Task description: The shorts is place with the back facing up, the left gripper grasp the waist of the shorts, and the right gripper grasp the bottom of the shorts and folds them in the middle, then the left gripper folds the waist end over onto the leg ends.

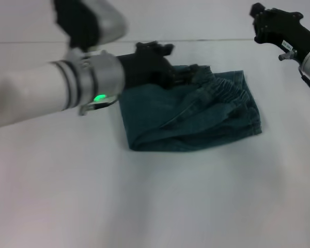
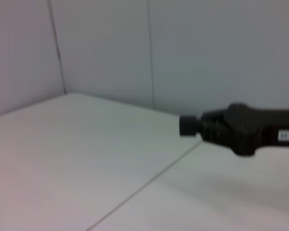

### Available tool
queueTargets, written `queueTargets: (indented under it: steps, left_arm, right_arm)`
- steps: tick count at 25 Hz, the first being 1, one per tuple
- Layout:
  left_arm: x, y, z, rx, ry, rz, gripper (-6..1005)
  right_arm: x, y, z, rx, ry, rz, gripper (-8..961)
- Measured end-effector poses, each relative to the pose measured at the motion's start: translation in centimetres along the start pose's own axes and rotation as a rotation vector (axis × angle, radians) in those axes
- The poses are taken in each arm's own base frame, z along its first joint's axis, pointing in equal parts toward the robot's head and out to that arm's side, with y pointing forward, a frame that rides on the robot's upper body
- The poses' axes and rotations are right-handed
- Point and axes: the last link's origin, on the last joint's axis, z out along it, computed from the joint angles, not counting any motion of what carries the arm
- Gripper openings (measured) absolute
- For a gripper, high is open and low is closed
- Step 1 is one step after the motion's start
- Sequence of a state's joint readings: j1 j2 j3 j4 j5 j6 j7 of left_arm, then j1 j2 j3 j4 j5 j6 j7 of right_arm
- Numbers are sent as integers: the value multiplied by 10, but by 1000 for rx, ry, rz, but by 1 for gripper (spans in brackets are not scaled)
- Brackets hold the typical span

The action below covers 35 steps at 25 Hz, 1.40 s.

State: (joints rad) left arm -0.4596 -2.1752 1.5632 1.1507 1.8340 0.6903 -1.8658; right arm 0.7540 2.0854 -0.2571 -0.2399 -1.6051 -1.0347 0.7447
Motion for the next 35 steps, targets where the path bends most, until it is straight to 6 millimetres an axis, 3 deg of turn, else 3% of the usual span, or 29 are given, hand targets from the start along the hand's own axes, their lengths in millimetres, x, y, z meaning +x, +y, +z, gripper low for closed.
queueTargets:
  steps: [5, 8, 11, 12, 16, 19, 24, 30, 35]
  left_arm:
    - [-21, -16, -41, -49, 115, -158, 710]
    - [-42, -26, -73, -84, 209, -249, 830]
    - [-59, -30, -93, -108, 244, -300, 883]
    - [-72, -29, -107, -133, 250, -323, 901]
    - [-97, -22, -126, -154, 199, -337, 936]
    - [-114, -13, -133, -176, 128, -337, 936]
    - [-130, -3, -130, -197, 66, -349, 936]
    - [-132, -4, -125, -194, 64, -358, 937]
    - [-131, -3, -123, -200, 62, -356, 937]
  right_arm:
    - [-23, 9, -7, -249, 71, 3, 10]
    - [-36, 15, -21, -378, 113, -24, 178]
    - [-44, 18, -38, -483, 175, -55, 293]
    - [-44, 18, -45, -518, 209, -68, 331]
    - [-29, 14, -71, -622, 361, -136, 510]
    - [-16, 12, -86, -641, 419, -161, 664]
    - [-3, 12, -97, -636, 442, -179, 730]
    - [2, 12, -95, -623, 462, -186, 810]
    - [5, 14, -91, -609, 473, -196, 809]
